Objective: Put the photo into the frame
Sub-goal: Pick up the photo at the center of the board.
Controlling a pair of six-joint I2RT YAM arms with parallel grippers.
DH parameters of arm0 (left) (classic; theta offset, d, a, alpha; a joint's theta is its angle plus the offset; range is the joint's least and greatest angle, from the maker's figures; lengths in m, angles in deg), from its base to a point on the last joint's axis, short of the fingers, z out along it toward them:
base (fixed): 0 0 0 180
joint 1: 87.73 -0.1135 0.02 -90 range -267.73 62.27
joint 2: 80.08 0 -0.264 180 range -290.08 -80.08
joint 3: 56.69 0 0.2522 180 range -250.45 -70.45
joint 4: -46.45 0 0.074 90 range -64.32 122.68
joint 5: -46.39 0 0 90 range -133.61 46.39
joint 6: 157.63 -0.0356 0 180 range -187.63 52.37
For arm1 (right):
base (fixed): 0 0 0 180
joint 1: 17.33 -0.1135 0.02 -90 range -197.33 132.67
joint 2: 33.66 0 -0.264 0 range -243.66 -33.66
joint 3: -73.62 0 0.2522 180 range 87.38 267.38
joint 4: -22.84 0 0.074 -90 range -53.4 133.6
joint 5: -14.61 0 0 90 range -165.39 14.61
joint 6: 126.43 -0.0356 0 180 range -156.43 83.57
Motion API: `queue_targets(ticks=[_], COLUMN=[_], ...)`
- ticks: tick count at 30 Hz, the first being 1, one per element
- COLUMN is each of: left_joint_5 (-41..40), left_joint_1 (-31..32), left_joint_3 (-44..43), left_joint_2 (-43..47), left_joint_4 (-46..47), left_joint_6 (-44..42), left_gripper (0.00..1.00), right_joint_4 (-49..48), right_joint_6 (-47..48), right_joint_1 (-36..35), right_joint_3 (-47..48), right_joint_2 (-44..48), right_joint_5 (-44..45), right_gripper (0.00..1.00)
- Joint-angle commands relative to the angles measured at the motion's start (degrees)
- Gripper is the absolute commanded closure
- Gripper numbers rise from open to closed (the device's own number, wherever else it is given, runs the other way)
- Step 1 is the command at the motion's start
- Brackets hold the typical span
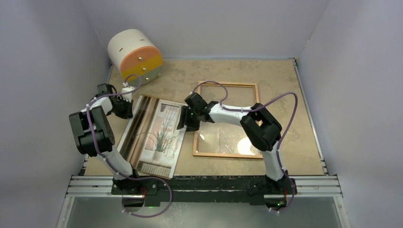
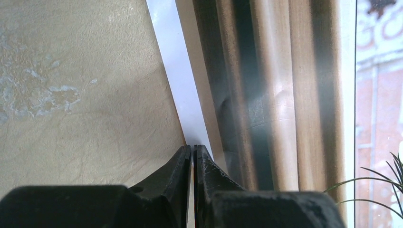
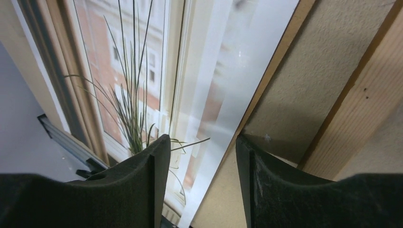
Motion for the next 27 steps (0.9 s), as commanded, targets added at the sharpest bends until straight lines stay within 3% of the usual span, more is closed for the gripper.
queue_targets(ticks=[1,10,27], left_joint_5=[4.8,5.2,2.9], left_joint_1=[0.4,0.9,1.4], left_joint_3=[0.4,0.7,3.0], left_joint_2=[-1.7,1.8,-1.6], left_joint_4=[-6.1,-4.9,-4.0], left_joint_6=[-0.1,0.7,-1.0], left_gripper=[0.91,0.95,0.96], right_joint_4=[-7.8,-10.9,-13.2], right_joint_6=[-3.3,-3.6,-3.5], right_joint_1=[1.4,2.1,2.1], right_joint_3=[1.8,1.8,2.2], right_joint_2=[-2.2,-1.3,1.0], right_joint_5=[-4.2,-6.1,-7.4], right_gripper=[0.44,0.46,0.51])
